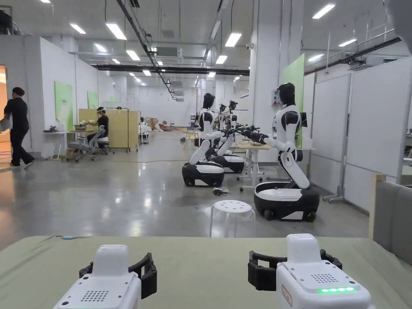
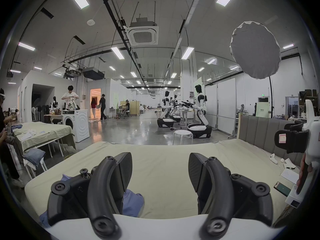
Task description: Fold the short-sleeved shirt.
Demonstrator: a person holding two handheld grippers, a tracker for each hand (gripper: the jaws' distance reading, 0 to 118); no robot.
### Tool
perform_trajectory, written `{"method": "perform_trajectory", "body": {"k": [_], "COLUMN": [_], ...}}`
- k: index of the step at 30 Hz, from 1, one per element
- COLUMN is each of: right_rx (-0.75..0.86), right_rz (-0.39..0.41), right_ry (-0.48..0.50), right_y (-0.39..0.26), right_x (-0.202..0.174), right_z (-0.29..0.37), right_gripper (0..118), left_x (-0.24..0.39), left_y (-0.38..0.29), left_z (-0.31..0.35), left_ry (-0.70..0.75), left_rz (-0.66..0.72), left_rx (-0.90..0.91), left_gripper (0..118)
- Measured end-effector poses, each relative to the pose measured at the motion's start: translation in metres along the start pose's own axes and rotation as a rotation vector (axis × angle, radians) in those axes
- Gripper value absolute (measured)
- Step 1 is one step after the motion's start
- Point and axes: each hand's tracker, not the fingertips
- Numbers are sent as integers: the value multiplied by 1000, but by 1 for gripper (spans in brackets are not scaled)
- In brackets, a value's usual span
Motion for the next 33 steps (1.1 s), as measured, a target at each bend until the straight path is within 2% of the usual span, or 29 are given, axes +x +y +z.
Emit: {"method": "perform_trajectory", "body": {"k": [9,11,12,13,14,15,17,18,25,28,33], "right_rx": [3,1,1,-2,-17,-25,-3,-14,-8,4,-19], "right_rz": [-5,-5,0,7,26,34,-1,-1,25,51,22], "right_ry": [-21,-19,-13,-15,-31,-53,-41,-42,-38,-3,167], "right_y": [-1,-2,-2,-3,-3,-4,-1,1,-3,-3,-20], "right_x": [1,1,1,1,-1,-2,-1,-2,-10,-33,-105], "right_z": [-1,-1,0,0,-1,-3,2,2,4,3,-6], "right_gripper": [118,112,96,41,0,0,0,0,0,0,0], "left_x": [0,-2,-2,-3,-3,-1,8,9,5,-21,-84], "left_y": [-1,-1,0,0,0,0,-5,-7,-16,-19,-25], "left_z": [0,1,1,1,3,3,4,4,6,18,48], "left_ry": [11,11,0,-18,-31,-27,1,-34,31,87,237], "left_rz": [-10,-5,-1,3,0,-9,-33,-20,-10,-17,-6], "left_rx": [6,10,10,12,16,17,29,33,29,22,2], "left_gripper": [67,66,63,48,20,4,4,4,4,4,4]}}
